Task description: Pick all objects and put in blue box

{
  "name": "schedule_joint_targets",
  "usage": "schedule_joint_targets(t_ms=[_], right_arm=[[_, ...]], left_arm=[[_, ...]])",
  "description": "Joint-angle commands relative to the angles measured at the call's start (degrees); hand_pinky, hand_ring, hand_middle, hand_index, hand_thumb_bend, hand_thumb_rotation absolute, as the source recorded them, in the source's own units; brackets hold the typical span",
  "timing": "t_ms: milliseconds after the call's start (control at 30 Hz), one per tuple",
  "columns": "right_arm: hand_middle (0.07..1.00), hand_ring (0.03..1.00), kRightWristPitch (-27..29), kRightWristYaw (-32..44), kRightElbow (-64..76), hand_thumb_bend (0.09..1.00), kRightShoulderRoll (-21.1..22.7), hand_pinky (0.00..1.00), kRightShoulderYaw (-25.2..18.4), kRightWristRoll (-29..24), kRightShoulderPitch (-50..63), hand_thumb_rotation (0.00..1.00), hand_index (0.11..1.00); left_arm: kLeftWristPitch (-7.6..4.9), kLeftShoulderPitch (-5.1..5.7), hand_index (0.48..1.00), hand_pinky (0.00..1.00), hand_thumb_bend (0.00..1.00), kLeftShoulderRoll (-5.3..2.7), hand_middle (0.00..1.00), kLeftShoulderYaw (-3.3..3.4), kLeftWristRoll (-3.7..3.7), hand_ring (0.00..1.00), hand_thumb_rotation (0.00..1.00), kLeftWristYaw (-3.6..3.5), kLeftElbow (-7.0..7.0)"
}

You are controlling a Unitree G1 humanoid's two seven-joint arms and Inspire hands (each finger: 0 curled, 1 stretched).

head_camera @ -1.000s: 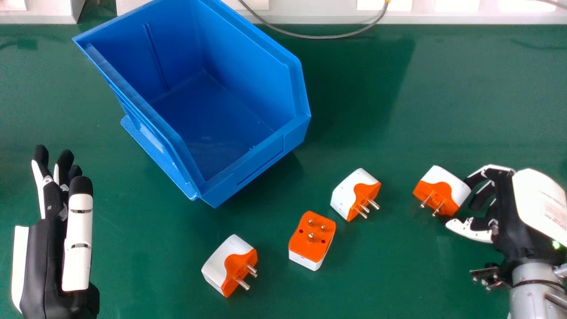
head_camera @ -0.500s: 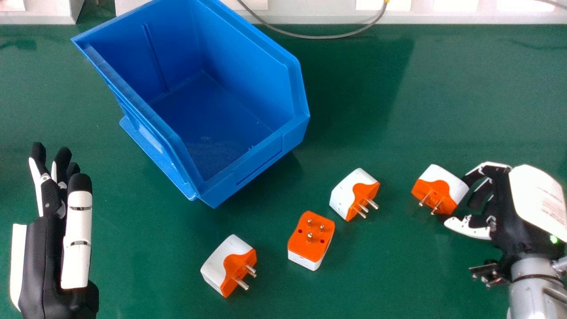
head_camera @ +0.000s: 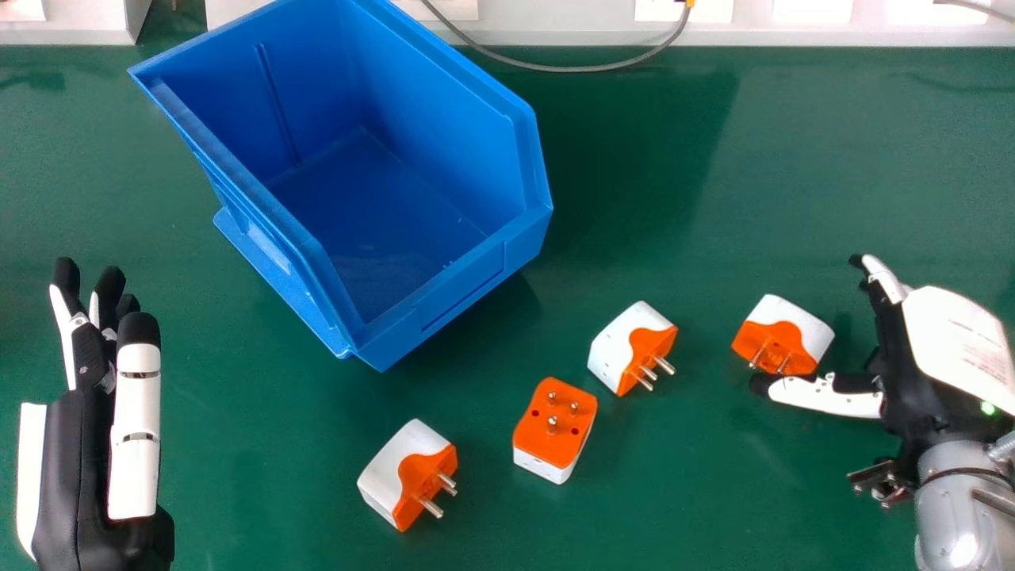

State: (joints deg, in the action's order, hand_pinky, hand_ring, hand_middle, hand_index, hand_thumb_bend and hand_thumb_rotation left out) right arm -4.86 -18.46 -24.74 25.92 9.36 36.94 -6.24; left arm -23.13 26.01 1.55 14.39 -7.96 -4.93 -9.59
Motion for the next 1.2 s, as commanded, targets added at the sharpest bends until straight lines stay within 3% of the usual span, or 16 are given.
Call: schedule_joint_targets(t_ms=[0,133,300,433,567,633,800,933,1067,1167], right_arm=[[0.908,0.877,-1.0,1.7,0.3,0.938,0.5,0.77,1.0,0.7,-0.3,0.62,0.909],[0.902,0.874,-1.0,2.1,0.2,0.933,0.7,0.77,1.3,0.4,-0.8,0.59,0.899],[0.900,0.871,-1.7,3.0,0.2,0.920,1.0,0.76,2.3,0.9,-1.6,0.60,0.895],[0.903,0.875,-2.4,4.5,0.0,0.882,1.2,0.77,3.2,1.5,-2.6,0.60,0.897],[0.904,0.880,-3.0,6.3,-0.2,0.827,0.9,0.78,3.6,1.4,-3.5,0.58,0.897],[0.902,0.879,-3.7,6.9,-0.7,0.816,0.7,0.78,4.1,1.8,-4.2,0.58,0.893],[0.879,0.853,-3.4,6.5,-2.2,0.793,0.6,0.76,5.4,2.5,-5.4,0.56,0.874],[0.869,0.843,-3.0,6.1,-3.7,0.777,0.7,0.75,6.4,2.7,-6.3,0.56,0.862],[0.854,0.829,-3.0,6.0,-5.0,0.746,0.7,0.74,7.3,2.8,-7.2,0.54,0.846],[0.803,0.771,-2.6,4.6,-5.9,0.706,0.3,0.69,7.5,2.6,-7.5,0.46,0.793]], left_arm=[[-0.76,-0.11,1.000,1.00,0.42,0.22,1.00,0.16,-0.25,1.00,0.88,0.06,-0.98],[-0.97,-0.30,1.000,1.00,0.42,0.30,1.00,0.27,0.23,1.00,0.88,0.21,-0.88],[-1.01,-0.26,1.000,1.00,0.42,0.33,1.00,0.26,-0.56,1.00,0.87,-0.26,-1.04],[-0.40,0.45,1.000,1.00,0.40,0.33,1.00,0.26,0.51,1.00,0.88,0.29,-2.09],[-0.33,1.20,1.000,1.00,0.42,0.23,1.00,0.16,0.38,1.00,0.89,0.19,-2.90],[-0.06,1.53,1.000,1.00,0.41,0.20,1.00,0.20,0.93,1.00,0.90,0.54,-3.26],[-0.16,2.16,1.000,1.00,0.42,0.33,1.00,0.11,1.02,1.00,0.91,0.40,-3.75],[-0.20,2.55,1.000,1.00,0.42,0.32,1.00,0.20,1.64,1.00,0.92,0.69,-3.86],[-0.23,2.78,1.000,1.00,0.43,0.16,1.00,0.15,1.34,1.00,0.91,0.63,-3.99],[-0.10,2.99,1.000,1.00,0.42,0.13,1.00,0.08,1.15,1.00,0.91,0.56,-4.21]])
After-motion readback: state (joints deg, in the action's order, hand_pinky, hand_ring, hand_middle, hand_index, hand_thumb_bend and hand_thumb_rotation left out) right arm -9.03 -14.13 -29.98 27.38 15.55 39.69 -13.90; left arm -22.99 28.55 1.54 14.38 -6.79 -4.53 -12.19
